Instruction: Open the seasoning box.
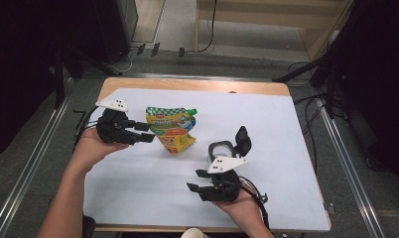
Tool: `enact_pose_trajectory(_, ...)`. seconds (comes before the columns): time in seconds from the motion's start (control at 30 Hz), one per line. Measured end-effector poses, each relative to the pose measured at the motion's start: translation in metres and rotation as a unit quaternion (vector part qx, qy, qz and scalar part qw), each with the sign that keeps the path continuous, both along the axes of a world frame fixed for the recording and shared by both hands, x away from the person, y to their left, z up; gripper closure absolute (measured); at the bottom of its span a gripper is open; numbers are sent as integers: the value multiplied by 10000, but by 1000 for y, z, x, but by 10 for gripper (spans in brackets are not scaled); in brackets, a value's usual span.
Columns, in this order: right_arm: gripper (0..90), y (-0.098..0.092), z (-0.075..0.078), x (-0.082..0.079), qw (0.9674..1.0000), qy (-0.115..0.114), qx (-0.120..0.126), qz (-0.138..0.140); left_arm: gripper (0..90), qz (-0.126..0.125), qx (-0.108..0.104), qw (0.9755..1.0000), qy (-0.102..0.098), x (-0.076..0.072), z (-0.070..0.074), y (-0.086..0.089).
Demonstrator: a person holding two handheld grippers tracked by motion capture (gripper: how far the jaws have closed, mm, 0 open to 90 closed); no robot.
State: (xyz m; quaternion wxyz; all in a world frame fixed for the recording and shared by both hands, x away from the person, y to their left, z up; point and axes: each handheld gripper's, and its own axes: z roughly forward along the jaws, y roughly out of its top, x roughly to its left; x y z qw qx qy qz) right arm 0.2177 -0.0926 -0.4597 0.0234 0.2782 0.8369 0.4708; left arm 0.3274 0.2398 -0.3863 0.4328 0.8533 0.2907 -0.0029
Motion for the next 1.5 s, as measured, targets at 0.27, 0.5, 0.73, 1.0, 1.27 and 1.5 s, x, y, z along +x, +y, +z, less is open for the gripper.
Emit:
enact_pose_trajectory(0.27, 487, 27, 3, 12, 9998, -28, -15, 187, 459, 95, 75, 9999, 63, 5, -8, 7)
enact_pose_trajectory(0.5, 489, 44, -4, 24, 9998, -40, -5, 200, 483, 30, 123, 9998, 132, 20, -23, -4)
enact_pose_trajectory(0.73, 493, 56, -13, 34, 9998, 80, 57, 197, 545, 1, 43, 10000, 53, 31, -24, -24)
enact_pose_trajectory(1.0, 486, 56, -13, 37, 9999, 8, 75, 144, 708, -39, -207, 9998, -27, 38, -30, -31)
enact_pose_trajectory(1.27, 481, 49, -19, 34, 9998, 90, 91, 169, 893, -21, -297, 9995, 93, 39, -30, -34)
enact_pose_trajectory(1.5, 485, 47, -24, 33, 9999, 50, 23, 150, 900, 204, -147, 9997, 80, 36, -23, -37)
